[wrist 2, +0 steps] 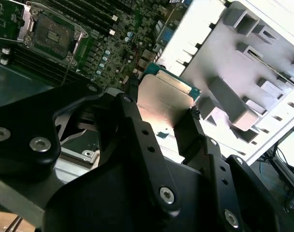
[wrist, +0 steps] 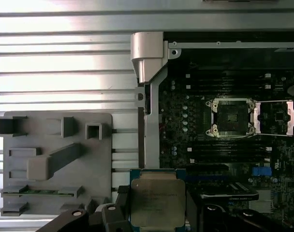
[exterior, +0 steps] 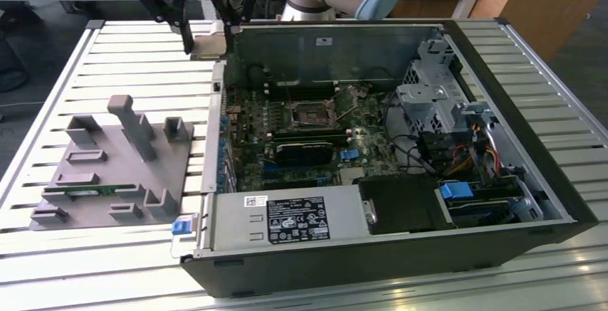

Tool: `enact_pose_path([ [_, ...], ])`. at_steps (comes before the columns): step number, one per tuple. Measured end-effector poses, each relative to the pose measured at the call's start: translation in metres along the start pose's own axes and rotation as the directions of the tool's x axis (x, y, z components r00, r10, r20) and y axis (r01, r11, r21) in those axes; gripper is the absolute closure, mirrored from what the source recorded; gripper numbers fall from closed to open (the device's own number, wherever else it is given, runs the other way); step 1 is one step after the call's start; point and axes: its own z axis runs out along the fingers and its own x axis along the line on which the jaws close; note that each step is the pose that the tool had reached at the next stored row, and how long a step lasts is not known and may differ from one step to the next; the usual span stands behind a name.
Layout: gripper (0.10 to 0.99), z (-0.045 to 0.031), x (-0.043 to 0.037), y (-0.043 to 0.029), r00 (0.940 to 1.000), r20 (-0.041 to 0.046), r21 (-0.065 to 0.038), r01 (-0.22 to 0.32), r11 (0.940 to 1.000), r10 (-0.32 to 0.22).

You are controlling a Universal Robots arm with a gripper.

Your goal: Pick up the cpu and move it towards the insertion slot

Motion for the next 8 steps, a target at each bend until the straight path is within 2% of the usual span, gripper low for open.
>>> enact_pose_path([
  [8, 0.545, 0.0000, -0.0178, 0.0050, 1.0000, 0.0000, 0.000, 0.002, 1.0000, -0.002],
])
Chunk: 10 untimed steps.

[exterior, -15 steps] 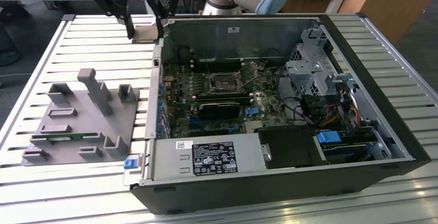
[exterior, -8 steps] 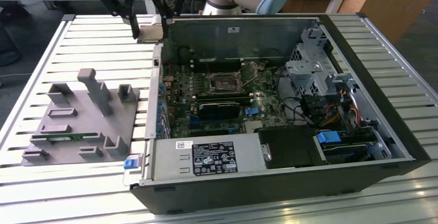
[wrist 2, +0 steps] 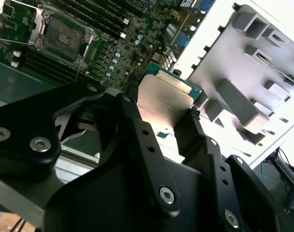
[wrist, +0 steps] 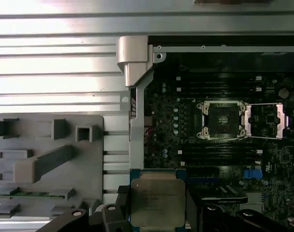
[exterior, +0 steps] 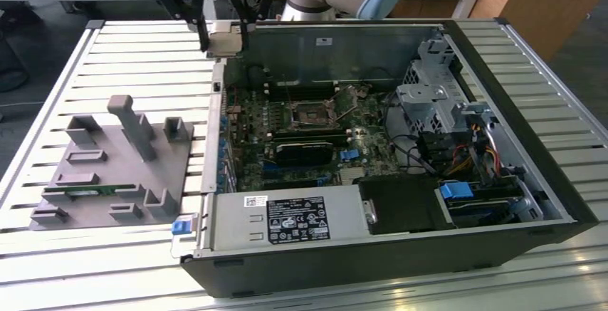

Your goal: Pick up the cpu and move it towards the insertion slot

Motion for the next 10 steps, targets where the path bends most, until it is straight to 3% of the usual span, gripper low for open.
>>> enact_pose_path([
  [10, 0.545, 0.0000, -0.0205, 0.0087, 1.0000, -0.0001, 0.000, 0.003, 1.0000, -0.003],
])
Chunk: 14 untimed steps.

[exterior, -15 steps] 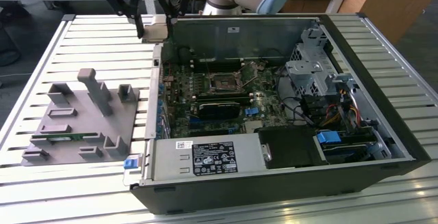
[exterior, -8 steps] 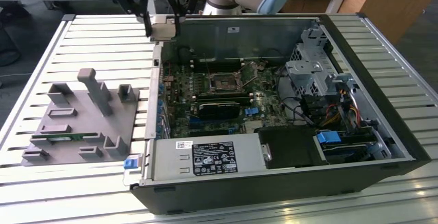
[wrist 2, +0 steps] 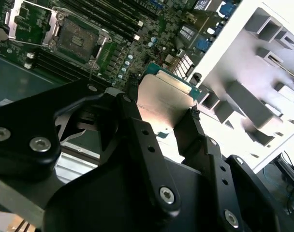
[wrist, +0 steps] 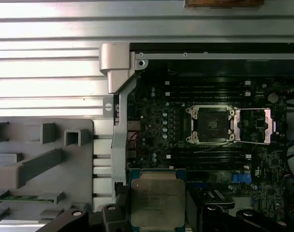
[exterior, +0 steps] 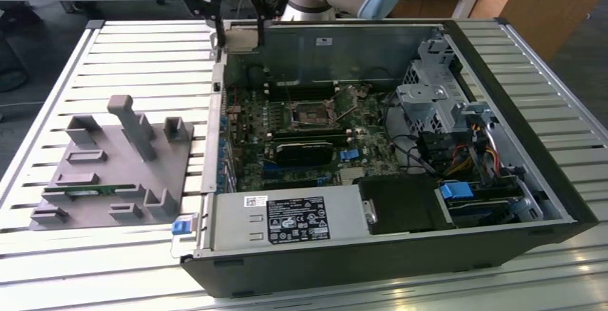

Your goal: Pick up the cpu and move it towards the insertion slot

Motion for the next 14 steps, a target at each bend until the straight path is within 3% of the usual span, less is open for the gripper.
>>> enact_pose_path([
  [14, 0.545, 0.0010, -0.0225, 0.0265, 1.0000, 0.0000, 0.000, 0.001, 1.0000, -0.001],
])
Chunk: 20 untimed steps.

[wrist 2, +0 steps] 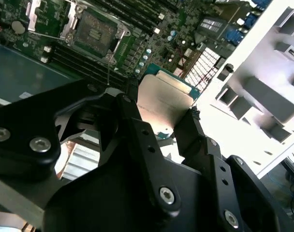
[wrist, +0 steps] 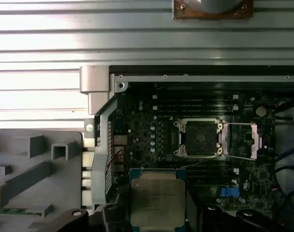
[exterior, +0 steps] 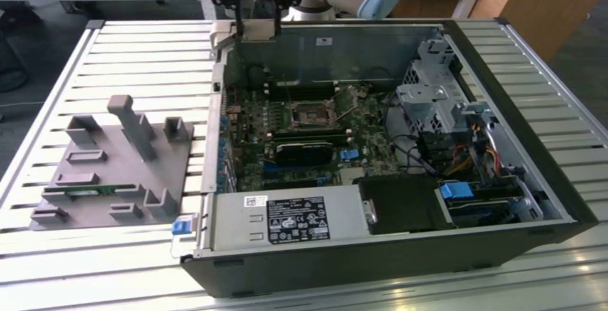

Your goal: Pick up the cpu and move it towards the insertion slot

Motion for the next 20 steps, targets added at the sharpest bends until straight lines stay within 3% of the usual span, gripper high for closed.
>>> enact_pose_path([
  [14, 0.545, 0.0022, -0.0304, 0.0225, 1.0000, 0.0019, 0.000, 0.000, 1.0000, 0.000],
  [20, 0.545, 0.0027, -0.0463, 0.0260, 1.0000, 0.0060, 0.000, 0.000, 1.0000, 0.000],
])
